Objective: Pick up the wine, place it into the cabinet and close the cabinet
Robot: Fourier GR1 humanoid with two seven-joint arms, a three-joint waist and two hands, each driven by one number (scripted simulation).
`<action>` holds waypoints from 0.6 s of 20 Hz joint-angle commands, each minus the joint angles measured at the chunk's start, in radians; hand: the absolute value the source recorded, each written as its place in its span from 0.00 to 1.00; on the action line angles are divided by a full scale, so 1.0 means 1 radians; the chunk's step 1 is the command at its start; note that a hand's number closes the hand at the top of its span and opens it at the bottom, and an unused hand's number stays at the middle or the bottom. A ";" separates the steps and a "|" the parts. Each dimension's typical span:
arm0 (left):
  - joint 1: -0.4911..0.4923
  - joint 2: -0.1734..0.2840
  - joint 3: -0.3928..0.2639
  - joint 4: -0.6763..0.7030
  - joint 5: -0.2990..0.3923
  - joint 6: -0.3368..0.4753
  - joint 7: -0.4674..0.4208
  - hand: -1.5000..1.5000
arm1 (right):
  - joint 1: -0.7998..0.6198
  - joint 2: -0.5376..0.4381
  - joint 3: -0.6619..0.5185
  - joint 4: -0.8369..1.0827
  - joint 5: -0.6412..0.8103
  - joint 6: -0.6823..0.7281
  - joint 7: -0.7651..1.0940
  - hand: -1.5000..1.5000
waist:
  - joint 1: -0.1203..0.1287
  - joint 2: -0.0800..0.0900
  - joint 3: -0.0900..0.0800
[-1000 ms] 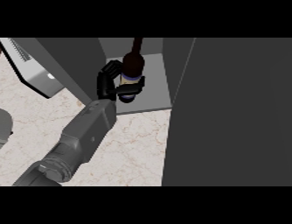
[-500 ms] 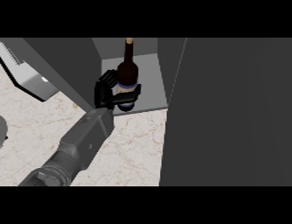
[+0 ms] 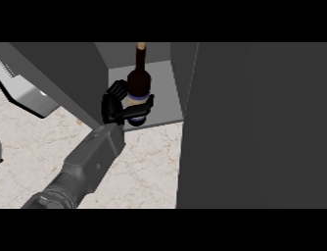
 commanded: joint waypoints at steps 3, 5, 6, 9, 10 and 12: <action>0.051 -0.013 -0.035 0.001 0.021 0.028 -0.026 1.00 | 0.030 0.010 -0.006 -0.025 -0.037 0.011 -0.010 0.00 | -0.020 0.006 -0.002; 0.020 -0.013 -0.044 0.003 0.025 0.038 0.004 1.00 | -0.002 0.016 0.002 0.000 -0.014 -0.003 -0.010 0.00 | -0.014 0.009 -0.003; 0.001 -0.013 -0.047 0.001 0.024 0.045 0.007 1.00 | 0.030 0.023 0.011 0.010 -0.018 0.011 -0.025 0.00 | -0.006 0.013 -0.002; -0.039 -0.013 -0.058 -0.009 0.037 0.079 0.040 1.00 | 0.018 0.017 -0.014 -0.006 -0.026 0.002 -0.022 0.00 | -0.013 0.007 -0.002; -0.017 -0.013 -0.061 -0.015 0.048 0.076 0.039 1.00 | 0.033 0.011 -0.016 -0.003 -0.032 0.014 -0.022 0.00 | -0.009 0.006 -0.001; -0.053 -0.013 -0.067 -0.023 0.054 0.110 0.052 1.00 | 0.045 0.005 -0.033 -0.008 -0.043 0.019 -0.020 0.00 | -0.008 0.003 -0.001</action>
